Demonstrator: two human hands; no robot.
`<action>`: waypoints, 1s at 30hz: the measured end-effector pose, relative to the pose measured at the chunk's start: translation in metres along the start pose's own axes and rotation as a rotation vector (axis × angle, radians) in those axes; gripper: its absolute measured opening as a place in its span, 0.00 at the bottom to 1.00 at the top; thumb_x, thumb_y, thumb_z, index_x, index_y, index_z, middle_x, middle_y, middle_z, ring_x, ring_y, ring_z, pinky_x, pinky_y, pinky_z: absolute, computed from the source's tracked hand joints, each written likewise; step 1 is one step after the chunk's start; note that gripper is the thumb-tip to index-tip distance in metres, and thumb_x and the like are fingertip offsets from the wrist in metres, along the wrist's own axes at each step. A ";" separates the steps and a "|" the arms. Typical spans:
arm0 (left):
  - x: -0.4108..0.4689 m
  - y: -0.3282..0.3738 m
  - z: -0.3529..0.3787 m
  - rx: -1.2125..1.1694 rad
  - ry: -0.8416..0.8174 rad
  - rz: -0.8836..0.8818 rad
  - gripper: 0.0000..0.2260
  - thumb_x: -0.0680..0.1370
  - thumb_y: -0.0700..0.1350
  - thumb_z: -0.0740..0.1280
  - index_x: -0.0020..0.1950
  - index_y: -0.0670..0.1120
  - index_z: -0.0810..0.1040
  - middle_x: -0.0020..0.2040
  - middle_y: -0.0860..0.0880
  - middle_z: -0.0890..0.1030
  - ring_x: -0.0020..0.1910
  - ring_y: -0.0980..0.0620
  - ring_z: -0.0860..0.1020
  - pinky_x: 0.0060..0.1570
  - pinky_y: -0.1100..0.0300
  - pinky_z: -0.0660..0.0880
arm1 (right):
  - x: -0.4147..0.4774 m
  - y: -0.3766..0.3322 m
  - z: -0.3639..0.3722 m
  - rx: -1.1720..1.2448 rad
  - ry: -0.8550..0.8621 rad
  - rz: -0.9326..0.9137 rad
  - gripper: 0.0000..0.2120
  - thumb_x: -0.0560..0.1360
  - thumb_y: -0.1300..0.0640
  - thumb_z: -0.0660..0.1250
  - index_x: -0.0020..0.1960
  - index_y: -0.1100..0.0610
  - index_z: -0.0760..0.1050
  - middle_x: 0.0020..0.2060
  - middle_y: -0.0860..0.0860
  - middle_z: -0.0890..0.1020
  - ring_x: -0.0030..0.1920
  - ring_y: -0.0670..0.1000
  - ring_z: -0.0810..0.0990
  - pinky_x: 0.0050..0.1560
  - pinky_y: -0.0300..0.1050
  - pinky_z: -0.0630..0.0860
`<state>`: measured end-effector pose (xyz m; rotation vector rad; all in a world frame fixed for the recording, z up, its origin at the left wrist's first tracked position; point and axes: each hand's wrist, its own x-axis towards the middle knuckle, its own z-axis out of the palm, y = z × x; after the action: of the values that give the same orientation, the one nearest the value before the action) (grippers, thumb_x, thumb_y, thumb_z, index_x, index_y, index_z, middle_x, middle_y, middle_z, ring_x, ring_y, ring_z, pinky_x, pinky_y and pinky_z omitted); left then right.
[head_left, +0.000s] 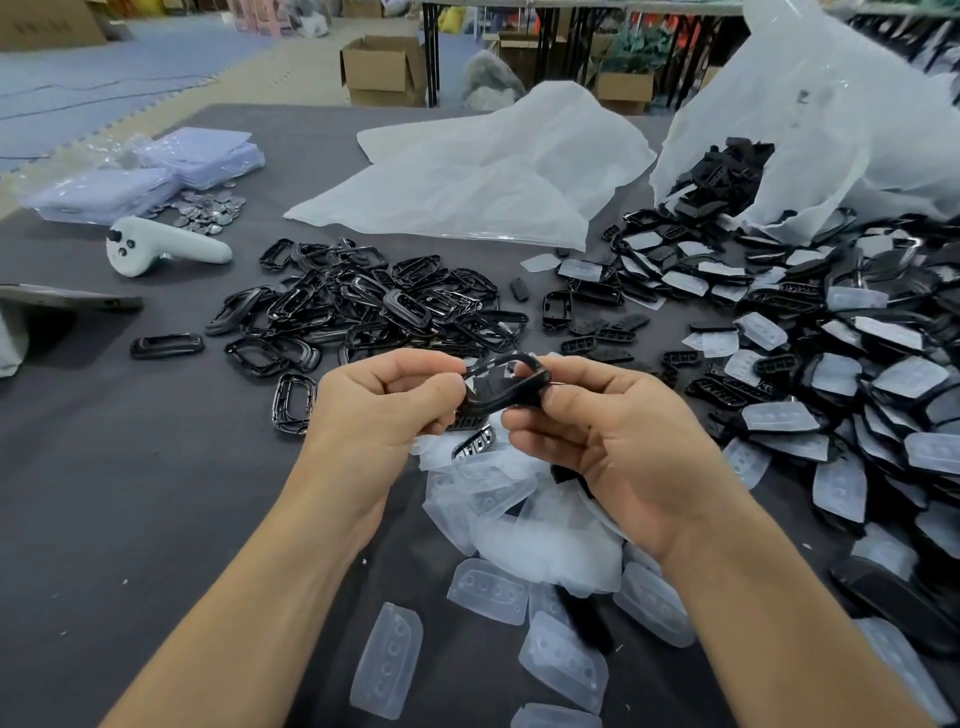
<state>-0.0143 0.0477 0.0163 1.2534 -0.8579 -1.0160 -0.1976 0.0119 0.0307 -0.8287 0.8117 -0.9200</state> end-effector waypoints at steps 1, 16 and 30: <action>0.000 0.000 0.000 0.029 0.006 0.024 0.15 0.74 0.30 0.73 0.39 0.50 0.89 0.31 0.49 0.82 0.28 0.56 0.75 0.33 0.67 0.75 | -0.001 -0.001 -0.001 0.019 -0.023 0.024 0.12 0.79 0.73 0.62 0.54 0.63 0.82 0.43 0.62 0.87 0.39 0.55 0.88 0.42 0.45 0.85; -0.008 0.000 0.005 0.151 -0.136 -0.001 0.10 0.67 0.43 0.76 0.47 0.52 0.89 0.41 0.45 0.88 0.36 0.54 0.84 0.39 0.65 0.78 | -0.001 -0.003 -0.003 -0.284 0.064 -0.097 0.12 0.77 0.70 0.67 0.49 0.58 0.86 0.27 0.54 0.78 0.26 0.49 0.75 0.29 0.38 0.70; -0.012 0.000 0.011 0.118 -0.190 -0.057 0.19 0.75 0.29 0.72 0.50 0.54 0.89 0.40 0.47 0.87 0.38 0.54 0.82 0.42 0.65 0.79 | 0.001 0.005 0.003 -0.238 0.076 -0.155 0.12 0.78 0.71 0.66 0.46 0.58 0.85 0.33 0.59 0.82 0.30 0.50 0.77 0.30 0.39 0.70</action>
<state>-0.0288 0.0549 0.0181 1.3006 -1.0459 -1.1579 -0.1929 0.0135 0.0275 -1.0809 0.9455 -1.0087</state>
